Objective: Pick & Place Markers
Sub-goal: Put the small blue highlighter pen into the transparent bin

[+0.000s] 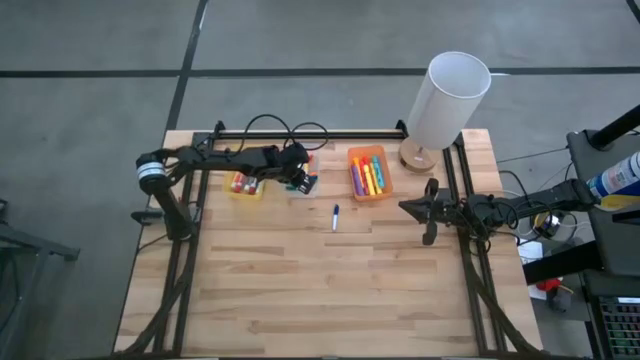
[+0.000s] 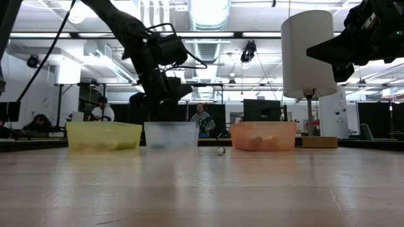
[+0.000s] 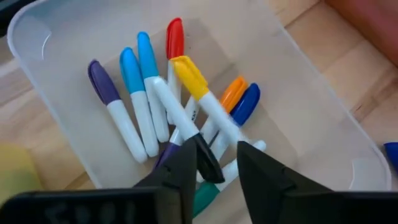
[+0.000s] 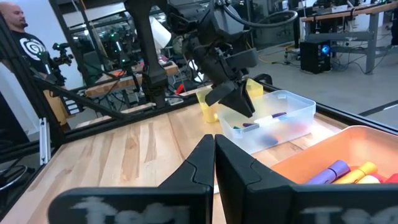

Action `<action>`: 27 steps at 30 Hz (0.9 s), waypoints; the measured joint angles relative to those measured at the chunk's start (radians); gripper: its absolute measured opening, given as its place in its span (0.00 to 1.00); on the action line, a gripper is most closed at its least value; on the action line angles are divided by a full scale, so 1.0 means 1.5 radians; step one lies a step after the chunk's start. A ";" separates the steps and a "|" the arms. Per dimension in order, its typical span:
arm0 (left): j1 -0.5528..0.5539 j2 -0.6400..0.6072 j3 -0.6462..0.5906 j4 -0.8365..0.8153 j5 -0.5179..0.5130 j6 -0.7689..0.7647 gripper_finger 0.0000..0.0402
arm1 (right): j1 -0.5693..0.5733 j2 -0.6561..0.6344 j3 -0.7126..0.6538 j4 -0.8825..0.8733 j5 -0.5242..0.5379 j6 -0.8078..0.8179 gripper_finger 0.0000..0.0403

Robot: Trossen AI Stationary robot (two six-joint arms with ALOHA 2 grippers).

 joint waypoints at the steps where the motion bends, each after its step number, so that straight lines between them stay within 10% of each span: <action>1: 0.000 0.000 0.000 -0.001 0.000 -0.004 0.28 | 0.000 0.000 0.000 0.000 0.000 0.000 0.02; 27: -0.247 0.080 0.093 0.114 0.012 -0.128 0.32 | 0.000 0.000 0.000 0.000 0.000 0.000 0.02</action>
